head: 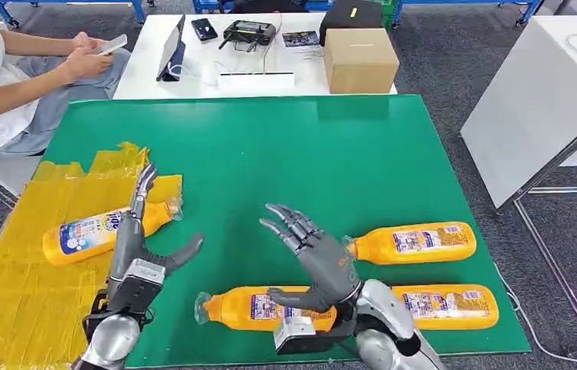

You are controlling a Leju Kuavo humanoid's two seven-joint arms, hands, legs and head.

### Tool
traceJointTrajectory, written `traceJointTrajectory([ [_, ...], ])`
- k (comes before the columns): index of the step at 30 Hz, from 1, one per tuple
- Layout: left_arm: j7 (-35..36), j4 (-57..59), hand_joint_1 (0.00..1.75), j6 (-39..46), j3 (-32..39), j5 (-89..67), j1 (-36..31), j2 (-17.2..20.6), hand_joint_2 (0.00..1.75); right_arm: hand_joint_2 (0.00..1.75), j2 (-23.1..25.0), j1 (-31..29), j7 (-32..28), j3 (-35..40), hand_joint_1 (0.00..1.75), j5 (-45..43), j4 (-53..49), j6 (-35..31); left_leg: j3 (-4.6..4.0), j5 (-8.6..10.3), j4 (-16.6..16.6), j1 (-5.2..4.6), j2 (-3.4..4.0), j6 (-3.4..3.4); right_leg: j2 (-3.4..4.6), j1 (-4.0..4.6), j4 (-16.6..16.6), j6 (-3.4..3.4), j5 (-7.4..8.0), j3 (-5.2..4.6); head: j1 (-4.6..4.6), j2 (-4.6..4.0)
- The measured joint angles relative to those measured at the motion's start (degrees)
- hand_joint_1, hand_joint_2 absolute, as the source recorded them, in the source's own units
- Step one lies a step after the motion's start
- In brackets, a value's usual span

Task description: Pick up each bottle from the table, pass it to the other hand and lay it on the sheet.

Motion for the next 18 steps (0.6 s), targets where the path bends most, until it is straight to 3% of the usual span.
traceJointTrajectory([
  [13,-0.2,0.0,0.0,-0.1,0.1,0.4,-0.1,-0.2,1.75,1.75,-0.6,-0.1,0.0,0.8,0.0,0.0,0.5,0.5,0.0,0.0,0.0,0.0,0.0,0.0,0.0,0.0,0.0,0.0,0.0,0.0,-0.02,0.0],
  [18,-1.6,3.1,0.0,1.5,0.4,1.6,-1.2,-1.7,1.75,1.75,-3.9,-2.0,2.0,6.9,0.0,-3.0,7.1,4.5,0.0,0.0,0.0,0.0,0.01,0.0,0.0,0.0,0.0,0.0,0.0,-0.01,0.0,0.0],
])
